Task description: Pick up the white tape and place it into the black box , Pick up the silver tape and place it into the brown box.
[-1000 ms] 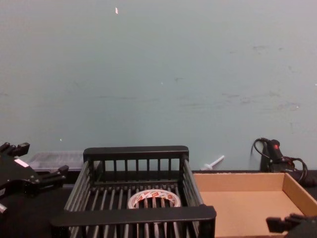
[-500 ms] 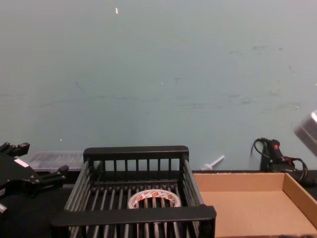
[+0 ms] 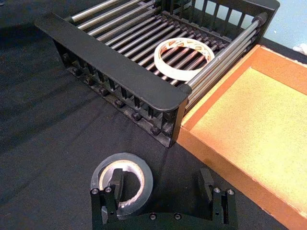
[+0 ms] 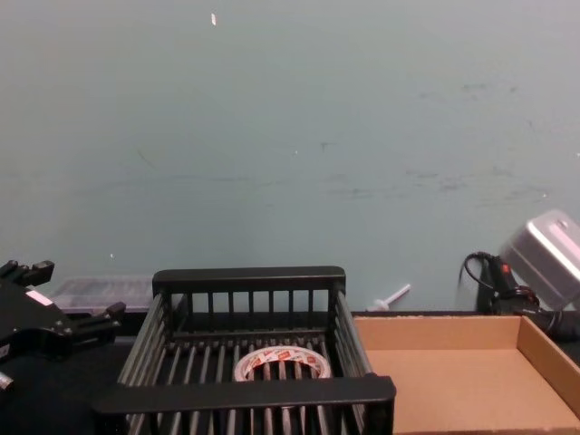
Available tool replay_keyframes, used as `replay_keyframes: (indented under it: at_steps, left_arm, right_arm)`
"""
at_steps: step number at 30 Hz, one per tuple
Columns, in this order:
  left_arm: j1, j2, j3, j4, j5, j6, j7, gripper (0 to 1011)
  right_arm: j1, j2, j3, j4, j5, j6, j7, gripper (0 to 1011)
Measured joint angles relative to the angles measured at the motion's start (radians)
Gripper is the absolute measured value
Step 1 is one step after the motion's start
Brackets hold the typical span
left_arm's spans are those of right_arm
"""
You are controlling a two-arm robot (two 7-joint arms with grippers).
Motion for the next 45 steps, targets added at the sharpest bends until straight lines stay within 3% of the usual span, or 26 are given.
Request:
replay_keyframes:
  at_steps: [14,34,39,45]
  left_arm:
    - [0.000,0.000,0.000,0.000,0.000,0.000,0.000,1001]
    - [0.000,0.000,0.000,0.000,0.000,0.000,0.000,1001]
    - [0.000,0.000,0.000,0.000,0.000,0.000,0.000,1001]
    - [0.000,0.000,0.000,0.000,0.000,0.000,0.000,1001]
  right_arm:
    - [0.041,-0.020,-0.024,0.051,-0.009,0.011,0.013,1002]
    - [0.048,-0.020,-0.032,0.057,-0.015,0.016,0.017,1002]
    - [0.047,-0.020,-0.031,0.057,-0.014,0.016,0.017,927]
    - [0.047,-0.020,-0.030,0.056,-0.014,0.016,0.017,763]
